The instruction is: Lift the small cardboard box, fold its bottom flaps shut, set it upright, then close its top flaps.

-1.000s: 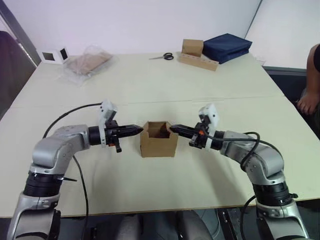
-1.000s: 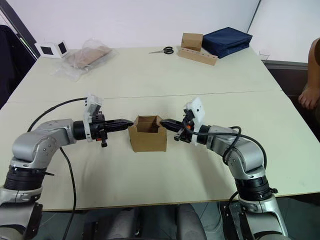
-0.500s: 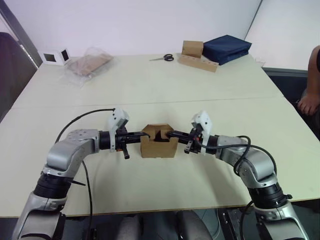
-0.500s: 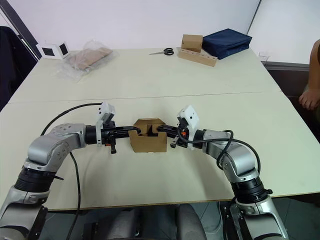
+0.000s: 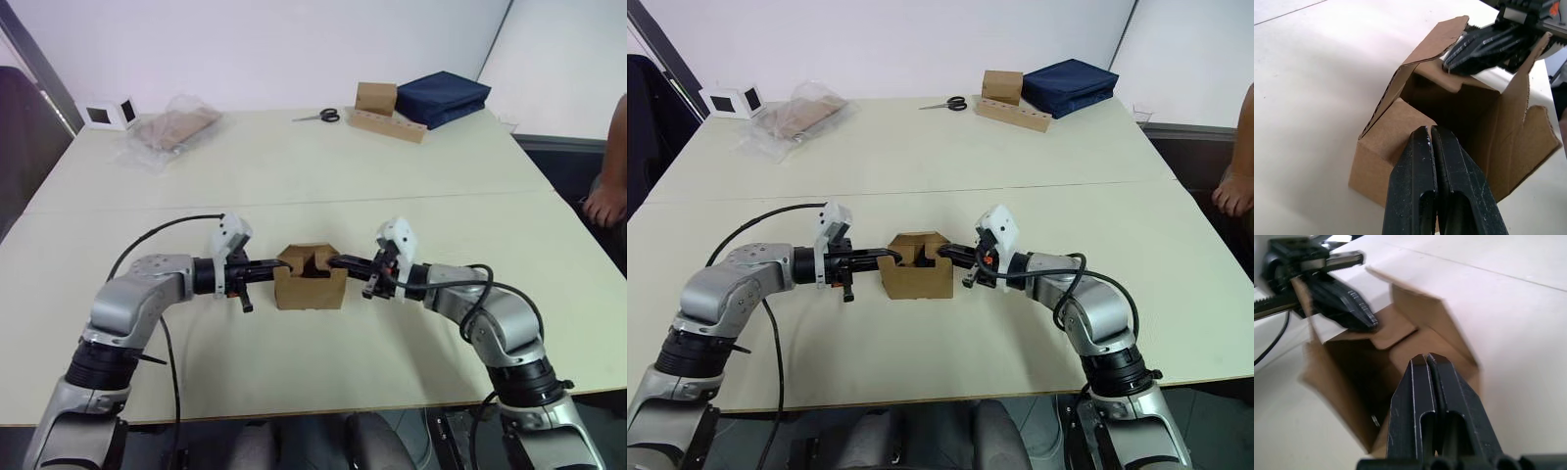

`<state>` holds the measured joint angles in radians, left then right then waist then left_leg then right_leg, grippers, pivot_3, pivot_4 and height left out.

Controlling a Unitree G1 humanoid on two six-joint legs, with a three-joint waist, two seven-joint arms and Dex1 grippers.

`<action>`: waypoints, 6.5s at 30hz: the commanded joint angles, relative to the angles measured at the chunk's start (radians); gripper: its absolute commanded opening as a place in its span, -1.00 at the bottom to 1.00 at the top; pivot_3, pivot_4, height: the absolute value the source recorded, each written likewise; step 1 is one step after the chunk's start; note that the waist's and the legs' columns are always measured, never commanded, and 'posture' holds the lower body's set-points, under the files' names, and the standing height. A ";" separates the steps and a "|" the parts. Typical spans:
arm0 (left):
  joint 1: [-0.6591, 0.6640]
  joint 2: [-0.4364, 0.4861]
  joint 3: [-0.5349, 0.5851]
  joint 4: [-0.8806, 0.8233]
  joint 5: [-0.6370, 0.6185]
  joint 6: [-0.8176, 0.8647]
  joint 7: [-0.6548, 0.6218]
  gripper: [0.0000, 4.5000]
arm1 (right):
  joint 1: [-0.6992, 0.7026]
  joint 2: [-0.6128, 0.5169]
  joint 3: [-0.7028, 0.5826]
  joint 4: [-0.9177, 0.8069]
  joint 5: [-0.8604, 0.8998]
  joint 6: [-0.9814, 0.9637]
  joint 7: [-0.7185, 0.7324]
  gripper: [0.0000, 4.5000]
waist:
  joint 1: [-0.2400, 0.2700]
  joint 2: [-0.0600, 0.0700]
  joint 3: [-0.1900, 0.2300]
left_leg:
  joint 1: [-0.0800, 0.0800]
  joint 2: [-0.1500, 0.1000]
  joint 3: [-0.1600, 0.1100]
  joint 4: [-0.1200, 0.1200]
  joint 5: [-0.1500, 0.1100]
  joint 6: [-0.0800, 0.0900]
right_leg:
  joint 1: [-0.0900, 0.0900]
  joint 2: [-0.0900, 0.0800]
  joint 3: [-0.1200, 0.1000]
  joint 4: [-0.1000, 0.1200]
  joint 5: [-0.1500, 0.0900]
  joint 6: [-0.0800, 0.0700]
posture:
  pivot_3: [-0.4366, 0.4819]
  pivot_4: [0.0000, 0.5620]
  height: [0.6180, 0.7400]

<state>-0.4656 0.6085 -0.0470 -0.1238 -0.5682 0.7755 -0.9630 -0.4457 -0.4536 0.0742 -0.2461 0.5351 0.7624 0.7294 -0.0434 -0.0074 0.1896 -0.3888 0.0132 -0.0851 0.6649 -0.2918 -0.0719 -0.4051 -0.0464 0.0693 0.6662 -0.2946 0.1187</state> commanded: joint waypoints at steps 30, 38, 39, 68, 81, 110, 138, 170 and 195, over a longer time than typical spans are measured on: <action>-0.480 -0.155 -0.076 0.856 0.241 -0.446 -0.297 -0.96 | -0.049 -0.082 0.067 -0.251 0.174 0.123 -0.024 -1.00 | 0.001 -0.001 0.001 | -0.003 -0.001 0.000 0.000 0.000 0.000 | -0.002 0.000 -0.001 -0.001 0.000 0.000 | -0.05 -0.47 1.00; -0.523 -0.207 -0.061 0.936 0.262 -0.475 -0.367 -0.96 | -0.063 -0.059 0.093 -0.209 0.135 0.115 -0.019 -1.00 | -0.003 -0.001 0.001 | -0.003 -0.001 0.000 0.000 0.000 0.000 | -0.003 0.000 -0.001 -0.001 0.000 0.000 | -0.05 -0.47 1.00; -0.519 -0.208 -0.064 0.933 0.263 -0.473 -0.380 -0.96 | -0.064 -0.054 0.096 -0.200 0.130 0.113 -0.018 -1.00 | -0.002 -0.001 0.001 | -0.003 0.000 0.000 0.000 0.000 0.000 | -0.003 0.000 -0.001 -0.001 0.000 0.000 | -0.05 -0.47 1.00; -0.434 -0.209 -0.082 0.826 0.322 -0.485 -0.442 -0.96 | -0.054 -0.018 0.212 -0.019 -0.051 0.024 0.044 -1.00 | -0.001 -0.001 0.001 | -0.003 -0.001 0.000 0.000 0.000 0.000 | -0.003 0.000 -0.001 0.000 0.000 0.000 | -0.05 -0.47 1.00; -0.246 -0.011 0.064 0.392 0.161 -0.259 -0.410 -0.96 | -0.035 -0.025 0.157 -0.099 -0.036 0.041 0.017 -1.00 | -0.002 -0.001 0.001 | -0.003 0.000 -0.001 0.000 0.000 0.000 | -0.003 0.000 -0.001 0.000 0.000 0.000 | -0.05 -0.47 1.00; 0.070 0.017 -0.019 -0.055 0.031 -0.126 -0.197 -0.96 | -0.251 -0.038 -0.028 -0.054 0.100 0.098 0.032 -1.00 | -0.001 -0.001 0.001 | -0.002 0.000 0.000 -0.001 0.000 0.000 | -0.003 0.000 0.000 -0.001 0.000 0.000 | -0.05 -0.47 1.00; 0.057 0.094 0.070 -0.099 -0.081 -0.069 -0.195 -0.96 | -0.169 -0.002 0.222 0.105 -0.166 -0.058 0.136 -1.00 | -0.001 -0.001 0.001 | -0.003 0.000 0.000 -0.001 0.000 0.000 | -0.003 0.000 0.000 -0.001 0.000 0.000 | -0.05 -0.47 1.00; -0.276 -0.192 -0.099 0.462 0.188 -0.385 -0.220 -0.96 | -0.088 -0.092 0.226 -0.158 -0.172 0.068 0.105 -1.00 | 0.004 -0.001 0.001 | -0.003 -0.001 0.000 0.000 0.000 0.000 | -0.002 0.000 -0.001 -0.001 0.000 0.000 | -0.05 -0.47 1.00; -0.200 -0.124 -0.081 0.271 0.141 -0.299 -0.277 -0.96 | -0.120 -0.073 0.236 -0.081 -0.223 0.001 0.077 -1.00 | 0.000 -0.001 0.001 | -0.003 0.000 -0.001 0.000 0.000 0.000 | -0.002 0.000 -0.001 -0.001 0.000 0.000 | -0.05 -0.47 1.00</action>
<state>-0.6669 0.4724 -0.1313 0.1859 -0.4248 0.4883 -1.2320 -0.5571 -0.5238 0.3097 -0.3116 0.3184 0.7658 0.8042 -0.0435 -0.0082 0.1906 -0.3914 0.0128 -0.0857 0.6650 -0.2918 -0.0719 -0.4075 -0.0464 0.0687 0.6655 -0.2946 0.1187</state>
